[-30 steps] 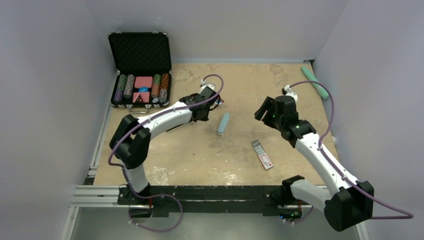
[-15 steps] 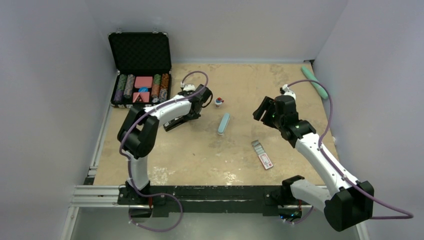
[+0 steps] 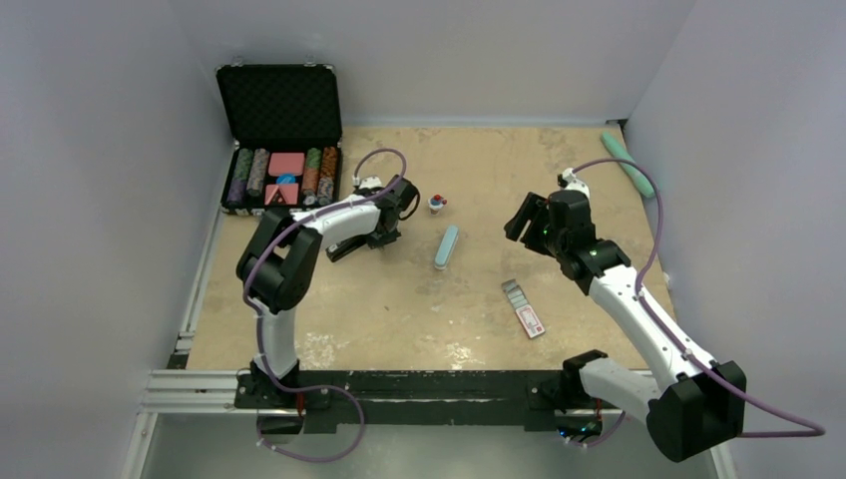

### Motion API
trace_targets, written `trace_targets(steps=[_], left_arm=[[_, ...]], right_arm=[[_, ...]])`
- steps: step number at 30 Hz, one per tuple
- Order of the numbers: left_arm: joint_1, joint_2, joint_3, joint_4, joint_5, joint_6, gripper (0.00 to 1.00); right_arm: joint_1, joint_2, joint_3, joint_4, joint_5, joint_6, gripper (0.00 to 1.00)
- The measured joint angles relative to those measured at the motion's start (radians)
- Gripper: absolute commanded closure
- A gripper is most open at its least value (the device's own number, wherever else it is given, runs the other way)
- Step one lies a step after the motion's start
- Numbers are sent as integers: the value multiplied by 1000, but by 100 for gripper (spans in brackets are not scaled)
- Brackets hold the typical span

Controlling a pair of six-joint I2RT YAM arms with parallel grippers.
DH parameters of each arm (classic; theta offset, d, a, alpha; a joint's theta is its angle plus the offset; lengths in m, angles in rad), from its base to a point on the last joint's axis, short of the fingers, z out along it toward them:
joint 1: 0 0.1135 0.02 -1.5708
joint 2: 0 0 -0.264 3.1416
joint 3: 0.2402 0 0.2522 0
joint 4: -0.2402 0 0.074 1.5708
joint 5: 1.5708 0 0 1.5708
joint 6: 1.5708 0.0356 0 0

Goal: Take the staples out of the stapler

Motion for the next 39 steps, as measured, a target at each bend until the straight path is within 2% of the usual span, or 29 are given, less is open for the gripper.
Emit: trace_targets(steps=[10,19,30,33,36,39], left_arm=[[-10,0,-8,34,8,-5,78],[-37,-23,-39,11,-27,-58,58],[-37,-66,-68,-2,-37,-102,63],[-37,-66,-68,5,-28,-105,65],[-39,-66,-71,15,-14,-108,73],[-40,-66,-71,20,-9,-111,74]], right_arm=[[0,-1,0,0,-16,0,31],[0,-20,0,3,-27,0,32],[0,-20,0,8,-49,0,32],[0,-21,0,9,-49,0,32],[0,-21,0,12,-49,0,32],[0,-21,0,14,-49,0,32]])
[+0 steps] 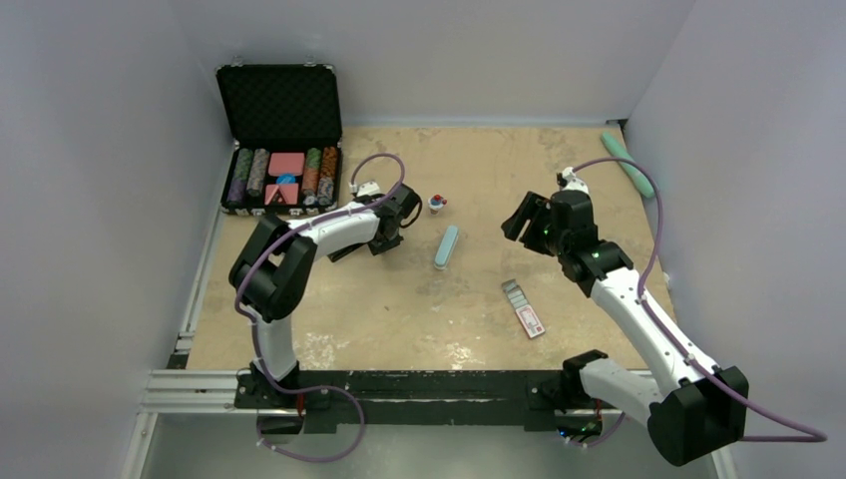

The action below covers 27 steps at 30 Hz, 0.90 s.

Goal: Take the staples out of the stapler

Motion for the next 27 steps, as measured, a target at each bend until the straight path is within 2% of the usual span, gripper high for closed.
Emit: trace_targets(steps=[4,11,17,22,27], left_arm=[[0,2,0,1,3,0,77],[-1,6,0,7,3,1,74],[-1,17,2,14,5,10,81],[-1,31,8,22,6,24,93],[-2,32,9,28,6,35,93]], right_arm=[[0,0,0,0,0,0,32],[0,0,0,0,0,0,32],[0,0,0,0,-2,0,32],[0,0,0,0,-3,0,32],[0,0,0,0,-3,-1,32]])
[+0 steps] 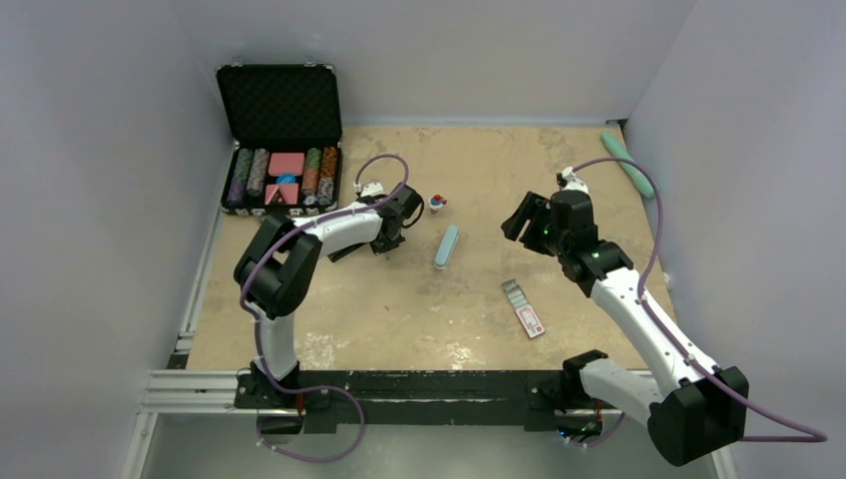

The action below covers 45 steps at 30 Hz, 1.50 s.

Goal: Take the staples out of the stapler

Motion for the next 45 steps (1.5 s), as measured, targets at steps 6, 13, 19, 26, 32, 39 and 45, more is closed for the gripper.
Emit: trace_targets(steps=[6,13,19,26,32,39,45], left_arm=[[-8,-1,0,5,-2,23,78],[-22,-35,-6,-18,1,72,74],[-27,-43,-13,-17,22,82,74],[-27,-34,-13,-20,35,81,74],[-26,-27,-13,-26,36,78,75],[-26,-18,-13,-30,41,77,76],[-26,-18,-13,-31,43,73,81]], right_arm=[[0,-1,0,0,0,-3,32],[0,-23,0,0,-3,-3,33],[0,-24,0,0,-23,-2,33],[0,-38,0,0,-23,-3,33],[0,-50,0,0,-23,-3,33],[0,-51,-2,0,-23,-3,33],[0,-51,-12,0,-24,-3,33]])
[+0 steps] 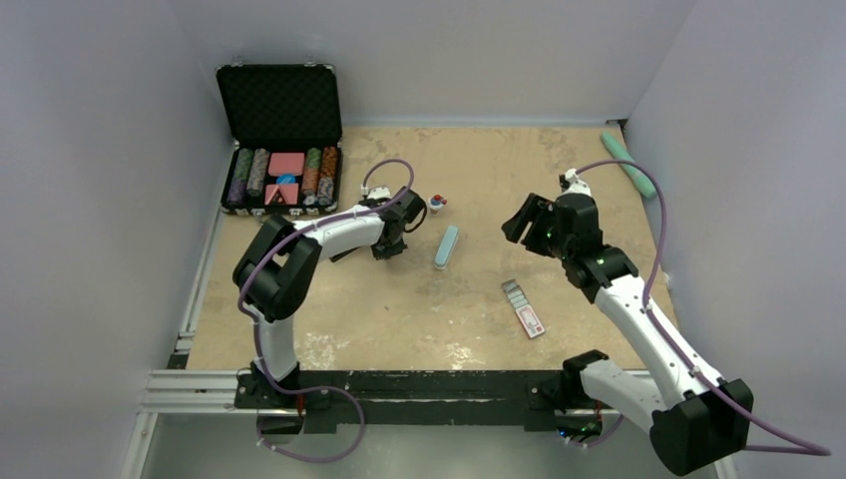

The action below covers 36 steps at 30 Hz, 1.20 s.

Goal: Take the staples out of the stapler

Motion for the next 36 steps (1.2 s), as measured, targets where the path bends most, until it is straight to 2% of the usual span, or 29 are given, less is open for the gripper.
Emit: trace_targets(steps=[7,14,19,22,28,36], left_arm=[[0,0,0,0,-1,-3,88],[-9,0,0,2,-12,13,89],[-50,-12,13,-2,-25,78,89],[-95,-13,71,5,-14,149,89],[-194,2,234,62,70,326,89],[-254,119,372,145,305,520,88]], right_arm=[[0,0,-2,0,0,0,33],[0,-7,-2,-2,0,0,33],[0,-27,3,-11,0,-2,33],[0,-39,20,-27,2,-8,33],[0,-70,97,-69,55,-33,32],[-26,-90,204,-127,193,-80,31]])
